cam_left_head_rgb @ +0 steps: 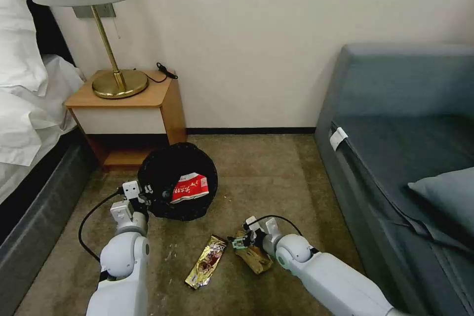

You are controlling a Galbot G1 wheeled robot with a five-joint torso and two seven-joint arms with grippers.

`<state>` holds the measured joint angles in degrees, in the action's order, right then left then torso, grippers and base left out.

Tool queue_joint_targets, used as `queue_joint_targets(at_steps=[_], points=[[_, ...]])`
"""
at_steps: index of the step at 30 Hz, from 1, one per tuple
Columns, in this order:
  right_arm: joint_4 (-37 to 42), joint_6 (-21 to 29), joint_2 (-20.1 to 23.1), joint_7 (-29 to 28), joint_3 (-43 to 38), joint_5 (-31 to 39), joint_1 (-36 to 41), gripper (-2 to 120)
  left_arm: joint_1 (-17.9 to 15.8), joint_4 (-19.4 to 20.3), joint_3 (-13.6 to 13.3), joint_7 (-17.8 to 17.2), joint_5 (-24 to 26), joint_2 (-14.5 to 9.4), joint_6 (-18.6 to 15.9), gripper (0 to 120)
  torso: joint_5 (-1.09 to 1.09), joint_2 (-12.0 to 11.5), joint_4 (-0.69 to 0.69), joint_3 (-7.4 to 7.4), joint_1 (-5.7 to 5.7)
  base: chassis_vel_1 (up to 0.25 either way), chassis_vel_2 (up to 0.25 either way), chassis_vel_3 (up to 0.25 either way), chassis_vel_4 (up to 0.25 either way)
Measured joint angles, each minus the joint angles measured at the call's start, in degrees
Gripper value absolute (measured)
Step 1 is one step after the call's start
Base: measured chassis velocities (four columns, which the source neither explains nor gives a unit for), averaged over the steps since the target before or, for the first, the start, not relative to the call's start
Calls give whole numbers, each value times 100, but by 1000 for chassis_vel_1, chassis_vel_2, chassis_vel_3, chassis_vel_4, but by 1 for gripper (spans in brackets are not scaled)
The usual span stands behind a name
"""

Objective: Pick up the trash bin, then pick up the garbage on the floor and place it into the trash bin.

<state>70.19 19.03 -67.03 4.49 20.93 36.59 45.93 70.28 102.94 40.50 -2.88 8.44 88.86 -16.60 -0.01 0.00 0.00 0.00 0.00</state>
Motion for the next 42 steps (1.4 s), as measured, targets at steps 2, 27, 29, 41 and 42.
queue_joint_targets(at_steps=[2, 27, 29, 41, 42], points=[[-27, 6, -6, 29, -34, -37, 44, 100, 0, 0, 6, -2, 4, 0, 0, 1, 1, 0, 0, 0, 0, 0, 0, 0, 0], [-667, -96, -223, 717, -721, -548, 389, 100, 2, 30, 3, -19, 24, -2, 14, 1, 0, -1, 0, 0, 0, 0, 0, 0, 0], [-737, -108, -265, 772, -788, -602, 402, 100, -3, 31, 2, -19, 24, -2, 11, 1, 1, 0, -1, 0, 0, 0, 0, 0, 0], [-933, -297, -282, 1042, -964, -865, 462, 96, -25, 57, -9, -24, 23, -2, -10, 1, 1, 0, 0, 0, 0, 0, 0, 0, 0], [-953, -355, -279, 1055, -971, -888, 468, 93, -26, 59, -7, -24, 23, -2, -11, 1, 1, 0, 0, -1, 0, 0, 0, 0, 0]])
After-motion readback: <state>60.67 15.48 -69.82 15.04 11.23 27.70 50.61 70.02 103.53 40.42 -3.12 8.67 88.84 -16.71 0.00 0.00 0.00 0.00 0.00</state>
